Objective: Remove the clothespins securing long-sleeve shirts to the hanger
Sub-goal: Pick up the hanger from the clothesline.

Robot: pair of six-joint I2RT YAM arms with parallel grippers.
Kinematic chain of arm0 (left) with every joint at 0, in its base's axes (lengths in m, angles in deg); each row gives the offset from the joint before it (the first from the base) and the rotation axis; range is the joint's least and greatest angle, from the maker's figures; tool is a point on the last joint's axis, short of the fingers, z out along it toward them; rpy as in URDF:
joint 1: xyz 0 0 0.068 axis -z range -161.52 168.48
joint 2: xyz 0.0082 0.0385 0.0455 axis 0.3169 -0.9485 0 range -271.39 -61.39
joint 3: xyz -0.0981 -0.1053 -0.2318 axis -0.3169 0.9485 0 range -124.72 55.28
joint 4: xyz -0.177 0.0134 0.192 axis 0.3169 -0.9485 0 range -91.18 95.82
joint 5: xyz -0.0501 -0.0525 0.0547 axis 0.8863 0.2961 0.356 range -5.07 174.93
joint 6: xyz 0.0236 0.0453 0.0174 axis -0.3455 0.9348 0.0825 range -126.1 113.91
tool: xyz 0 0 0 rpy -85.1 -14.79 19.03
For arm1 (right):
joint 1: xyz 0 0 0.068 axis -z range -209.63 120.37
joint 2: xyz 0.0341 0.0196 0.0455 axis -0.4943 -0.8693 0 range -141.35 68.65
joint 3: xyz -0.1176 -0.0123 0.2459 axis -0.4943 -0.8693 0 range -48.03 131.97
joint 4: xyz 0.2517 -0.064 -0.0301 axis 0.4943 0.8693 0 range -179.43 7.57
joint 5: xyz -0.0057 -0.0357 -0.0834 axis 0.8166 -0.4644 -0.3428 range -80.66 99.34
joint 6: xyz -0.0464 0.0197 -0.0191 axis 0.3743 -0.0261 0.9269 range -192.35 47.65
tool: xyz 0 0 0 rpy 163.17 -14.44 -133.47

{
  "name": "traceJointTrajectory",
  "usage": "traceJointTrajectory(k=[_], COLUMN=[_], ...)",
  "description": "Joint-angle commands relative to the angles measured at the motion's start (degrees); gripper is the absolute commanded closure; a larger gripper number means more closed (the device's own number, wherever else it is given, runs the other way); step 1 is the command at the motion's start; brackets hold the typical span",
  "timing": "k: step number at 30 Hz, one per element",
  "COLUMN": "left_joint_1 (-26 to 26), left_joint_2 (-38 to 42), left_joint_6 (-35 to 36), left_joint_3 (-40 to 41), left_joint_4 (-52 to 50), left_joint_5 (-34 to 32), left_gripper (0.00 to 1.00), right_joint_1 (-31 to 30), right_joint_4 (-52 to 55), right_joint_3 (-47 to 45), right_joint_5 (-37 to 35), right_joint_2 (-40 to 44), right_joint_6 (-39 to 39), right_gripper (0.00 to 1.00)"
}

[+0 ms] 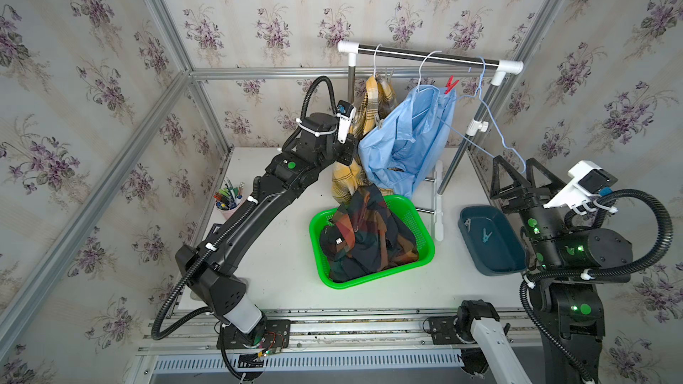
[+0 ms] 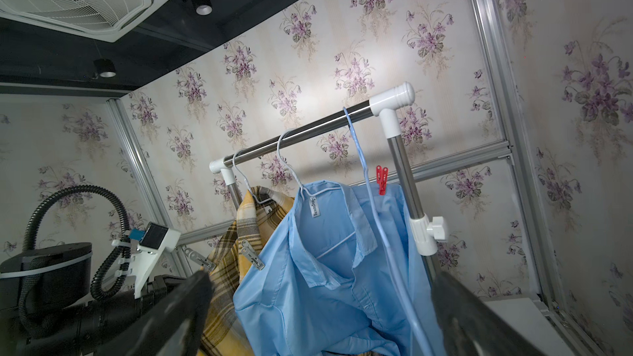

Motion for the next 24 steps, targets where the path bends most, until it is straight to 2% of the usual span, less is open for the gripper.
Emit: traceJointTrajectory(k=[1, 7, 17, 20, 24], left_joint_1=[0.3, 1.0, 1.0, 1.0, 1.1], left_joint_2=[1.9, 5.4, 17.2, 20.2, 22.1], left_joint_6=[0.4, 2.6, 7.6, 8.7, 8.5], left_joint_3=[-1.9, -5.1, -3.4, -5.0, -9.5], left_joint_4=[2.3, 2.6, 0.3, -1.2, -4.7], left_joint_5=[-2.1, -5.4, -9.6, -10.5, -8.5], left_gripper=[1.00, 1.00, 1.00, 1.00, 1.00], right_joint_1=[-0.1, -0.1, -0.1, -0.1, -0.3], right_joint_4=[-2.2, -3.6, -6.4, -7.3, -8.0], right_joint_3=[-0.3, -1.4, -4.7, -7.6, -16.2], right_joint_5=[0.9, 3.0, 7.2, 8.9, 11.0], right_joint_2=[-0.3, -1.5, -3.6, -3.4, -3.0], right_joint_6=[-1.3, -2.5, -5.1, -6.3, -6.8], right_gripper=[0.00, 0.00, 0.00, 0.00, 0.00])
